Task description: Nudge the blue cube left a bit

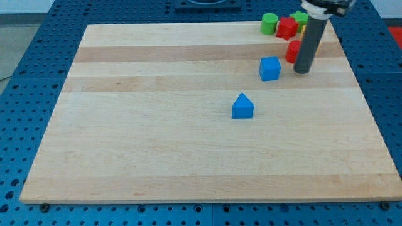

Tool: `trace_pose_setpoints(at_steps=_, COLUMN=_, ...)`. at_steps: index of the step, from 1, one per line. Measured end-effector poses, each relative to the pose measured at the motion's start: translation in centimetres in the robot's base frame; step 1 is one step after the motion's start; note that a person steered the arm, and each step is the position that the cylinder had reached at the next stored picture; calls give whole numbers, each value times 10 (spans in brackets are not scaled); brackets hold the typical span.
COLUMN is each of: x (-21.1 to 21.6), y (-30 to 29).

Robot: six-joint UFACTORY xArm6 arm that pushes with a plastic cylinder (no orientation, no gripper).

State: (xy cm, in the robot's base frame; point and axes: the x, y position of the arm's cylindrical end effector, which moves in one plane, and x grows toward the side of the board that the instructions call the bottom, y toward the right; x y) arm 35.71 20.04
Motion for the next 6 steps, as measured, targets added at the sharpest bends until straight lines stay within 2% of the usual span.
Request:
trace_pose_setpoints(at_steps=3, x=-58, y=3)
trace_pose_setpoints(at_steps=4, x=-39, y=3)
trace_pose_setpoints(at_steps=5, x=-9, y=-22)
trace_pose_setpoints(at_steps=6, x=-9, y=-59)
